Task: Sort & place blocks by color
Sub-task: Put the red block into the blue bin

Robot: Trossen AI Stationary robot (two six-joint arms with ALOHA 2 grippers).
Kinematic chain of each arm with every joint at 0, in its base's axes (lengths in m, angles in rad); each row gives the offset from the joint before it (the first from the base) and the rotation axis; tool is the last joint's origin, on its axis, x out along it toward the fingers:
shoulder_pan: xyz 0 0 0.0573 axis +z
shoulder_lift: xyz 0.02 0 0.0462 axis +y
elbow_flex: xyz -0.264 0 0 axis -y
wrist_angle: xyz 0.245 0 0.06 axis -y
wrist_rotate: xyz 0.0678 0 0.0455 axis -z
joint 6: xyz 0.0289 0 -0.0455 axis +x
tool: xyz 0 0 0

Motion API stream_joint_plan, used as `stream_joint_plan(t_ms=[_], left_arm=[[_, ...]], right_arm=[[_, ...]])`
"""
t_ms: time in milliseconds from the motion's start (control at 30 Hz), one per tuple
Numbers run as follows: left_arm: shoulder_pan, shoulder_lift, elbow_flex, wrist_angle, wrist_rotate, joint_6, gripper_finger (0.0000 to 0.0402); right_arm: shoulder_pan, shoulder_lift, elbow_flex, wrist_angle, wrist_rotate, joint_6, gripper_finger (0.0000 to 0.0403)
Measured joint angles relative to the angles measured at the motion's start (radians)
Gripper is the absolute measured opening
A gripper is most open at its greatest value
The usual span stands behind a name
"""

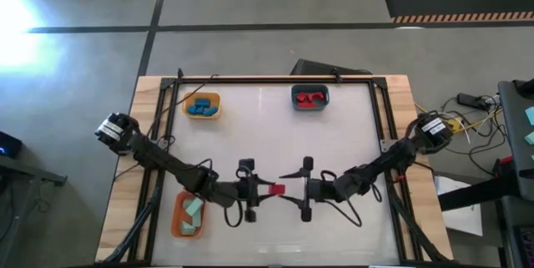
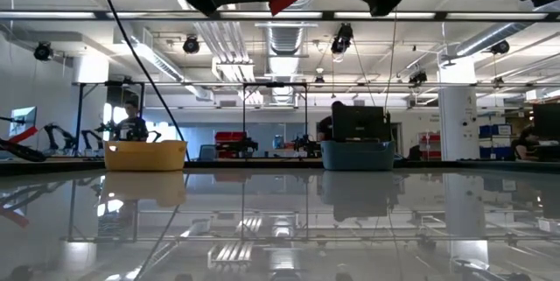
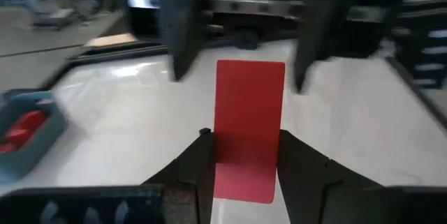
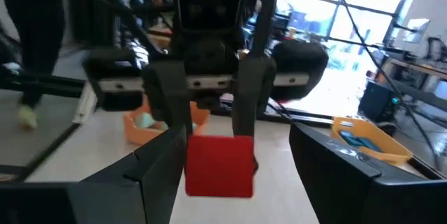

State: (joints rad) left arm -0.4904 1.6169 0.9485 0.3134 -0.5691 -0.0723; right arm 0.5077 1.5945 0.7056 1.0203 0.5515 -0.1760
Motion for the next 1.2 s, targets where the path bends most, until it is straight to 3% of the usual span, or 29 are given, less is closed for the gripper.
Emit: stream_joint_plan(t_ms=[433, 567, 767, 967, 1100, 1200], left_arm=[[0.007, -0.002, 0.005, 0.026, -0.051, 0.011, 0.0104], [0.008, -0.002, 0.005, 0.024, -0.051, 0.030, 0.0104], [0.011, -0.002, 0.005, 0.022, -0.047, 0.029, 0.0129], [0.011, -0.002, -0.001, 0.026, -0.047, 0.030, 0.0157], [0.011, -0.014, -0.002, 0.000, -0.043, 0.029, 0.0173], [0.013, -0.048, -0.002, -0.083, -0.048, 0.029, 0.0189]], right_arm=[[-0.005, -0.034, 0.000, -0.087, -0.004, 0.060, 0.0239], [-0.008, -0.034, 0.003, -0.090, -0.004, 0.055, 0.0210], [-0.019, -0.034, 0.005, -0.103, -0.010, 0.066, 0.0121], [-0.021, -0.043, 0.005, -0.145, -0.029, 0.050, 0.0119], [-0.025, -0.098, 0.005, -0.274, -0.034, 0.087, 0.0119], [-0.046, -0.179, 0.005, -0.481, -0.027, 0.139, 0.0119]])
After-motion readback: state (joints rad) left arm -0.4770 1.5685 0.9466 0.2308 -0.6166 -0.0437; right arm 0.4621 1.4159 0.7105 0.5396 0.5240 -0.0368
